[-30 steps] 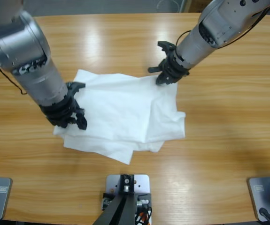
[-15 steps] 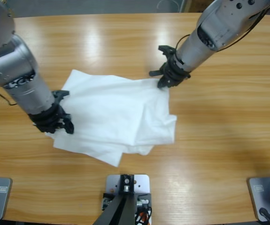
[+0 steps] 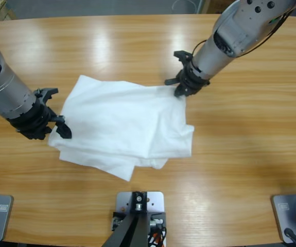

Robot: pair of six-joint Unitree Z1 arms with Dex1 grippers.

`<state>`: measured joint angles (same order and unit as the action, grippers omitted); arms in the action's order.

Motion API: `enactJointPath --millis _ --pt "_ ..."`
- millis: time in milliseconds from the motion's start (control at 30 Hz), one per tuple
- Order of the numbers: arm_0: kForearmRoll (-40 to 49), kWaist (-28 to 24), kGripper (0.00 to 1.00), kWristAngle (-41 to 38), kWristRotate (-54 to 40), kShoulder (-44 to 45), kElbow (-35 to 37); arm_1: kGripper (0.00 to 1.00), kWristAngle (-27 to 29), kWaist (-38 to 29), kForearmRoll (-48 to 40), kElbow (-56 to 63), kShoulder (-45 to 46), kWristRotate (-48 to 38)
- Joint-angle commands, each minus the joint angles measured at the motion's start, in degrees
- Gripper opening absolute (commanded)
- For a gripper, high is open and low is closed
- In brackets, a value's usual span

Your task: Fold clothes

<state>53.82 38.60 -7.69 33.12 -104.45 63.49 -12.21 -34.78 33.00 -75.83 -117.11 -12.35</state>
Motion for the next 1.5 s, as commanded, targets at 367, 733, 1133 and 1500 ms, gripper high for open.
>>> enactJointPath --millis 367,733,1133,1500 --pt "2.2 -7.8 0.597 1.0 -10.0 -3.4 20.2 0.0 -4.8 -18.6 2.0 6.5 15.9 -14.0" --pt "5.0 -7.6 0.573 0.5 -10.0 -4.1 19.9 0.0 -3.6 -21.0 -14.9 24.2 15.3 -22.1" --pt "6.1 -7.5 0.582 0.2 -10.1 -3.6 19.1 0.0 -0.7 -24.2 -14.9 31.0 17.4 -27.6" --pt "5.1 -7.6 0.58 -0.1 -10.4 -3.0 18.0 0.0 -0.1 -25.5 -10.7 24.8 20.6 -26.9"
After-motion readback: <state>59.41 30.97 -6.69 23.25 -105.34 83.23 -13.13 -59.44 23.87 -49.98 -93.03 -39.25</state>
